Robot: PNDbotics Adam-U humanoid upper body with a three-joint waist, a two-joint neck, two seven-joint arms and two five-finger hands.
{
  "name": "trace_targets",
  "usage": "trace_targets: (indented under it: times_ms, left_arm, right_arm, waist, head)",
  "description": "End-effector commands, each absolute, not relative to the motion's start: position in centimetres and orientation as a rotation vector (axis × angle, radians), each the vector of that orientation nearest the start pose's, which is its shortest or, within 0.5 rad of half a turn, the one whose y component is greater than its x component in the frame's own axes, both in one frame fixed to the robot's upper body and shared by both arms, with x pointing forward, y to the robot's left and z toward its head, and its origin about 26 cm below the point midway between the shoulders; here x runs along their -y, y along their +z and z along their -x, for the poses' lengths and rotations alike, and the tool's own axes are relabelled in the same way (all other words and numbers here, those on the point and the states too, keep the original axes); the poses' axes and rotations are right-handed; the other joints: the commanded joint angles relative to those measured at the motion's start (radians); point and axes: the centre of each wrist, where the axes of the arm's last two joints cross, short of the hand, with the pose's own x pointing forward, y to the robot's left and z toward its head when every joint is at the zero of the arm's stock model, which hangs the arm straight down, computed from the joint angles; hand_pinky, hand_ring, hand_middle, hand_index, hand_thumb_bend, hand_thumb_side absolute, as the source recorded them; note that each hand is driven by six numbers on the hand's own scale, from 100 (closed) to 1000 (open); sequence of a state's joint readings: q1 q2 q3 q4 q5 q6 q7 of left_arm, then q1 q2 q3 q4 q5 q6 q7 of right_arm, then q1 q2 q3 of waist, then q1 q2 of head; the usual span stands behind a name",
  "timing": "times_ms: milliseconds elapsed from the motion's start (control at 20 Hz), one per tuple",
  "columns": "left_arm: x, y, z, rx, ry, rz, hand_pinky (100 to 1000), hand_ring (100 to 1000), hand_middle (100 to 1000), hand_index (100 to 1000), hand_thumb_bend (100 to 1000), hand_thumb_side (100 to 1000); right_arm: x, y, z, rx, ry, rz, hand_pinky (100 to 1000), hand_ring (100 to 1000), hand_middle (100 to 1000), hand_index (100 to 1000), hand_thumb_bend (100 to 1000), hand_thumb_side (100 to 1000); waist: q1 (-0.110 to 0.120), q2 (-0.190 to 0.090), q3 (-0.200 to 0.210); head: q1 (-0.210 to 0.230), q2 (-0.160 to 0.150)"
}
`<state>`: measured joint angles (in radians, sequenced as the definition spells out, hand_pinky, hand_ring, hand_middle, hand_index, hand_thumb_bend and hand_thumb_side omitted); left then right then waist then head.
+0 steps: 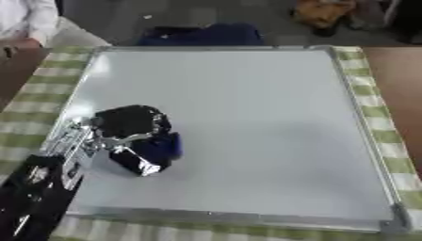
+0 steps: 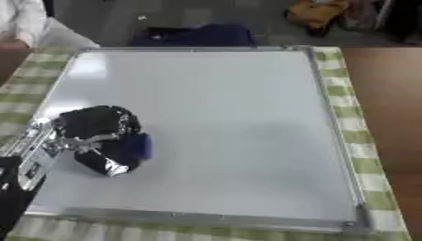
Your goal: Wipe the whiteboard clean with a brush.
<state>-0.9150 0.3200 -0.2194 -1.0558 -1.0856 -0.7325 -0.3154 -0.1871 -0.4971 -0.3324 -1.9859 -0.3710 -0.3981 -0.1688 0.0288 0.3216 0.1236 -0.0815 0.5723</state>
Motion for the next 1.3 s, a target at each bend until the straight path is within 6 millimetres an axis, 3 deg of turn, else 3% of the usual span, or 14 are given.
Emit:
trace_targets:
  times_ms: [50, 550, 1300]
  left_arm:
    - [-23.0, 21.2, -47.3, -2.126, 2.504, 0.998, 745, 681, 389, 116, 217, 442]
    - [-28.1, 23.2, -49.4, -2.247, 2.576, 1.303, 722, 639, 353, 117, 216, 451]
    - [-29.3, 22.8, -50.7, -2.325, 2.517, 1.680, 715, 608, 331, 118, 214, 452]
  right_arm:
    - [37.5, 23.1, -26.9, -3.549, 0.087, -0.379, 677, 588, 507, 560, 100, 1000]
    - [37.3, 23.3, -27.0, -3.543, 0.081, -0.368, 677, 588, 506, 559, 100, 1000]
    - [37.1, 23.4, -27.1, -3.544, 0.066, -0.352, 678, 586, 502, 556, 100, 1000]
  waist:
    - [-0.003, -0.015, -0.001]
    - [-0.002, -0.004, -0.021]
    - [0.000, 0.014, -0.039]
  head:
    - [-0.002, -0.013]
    - [0.007, -0.028]
    - [0.019, -0.051]
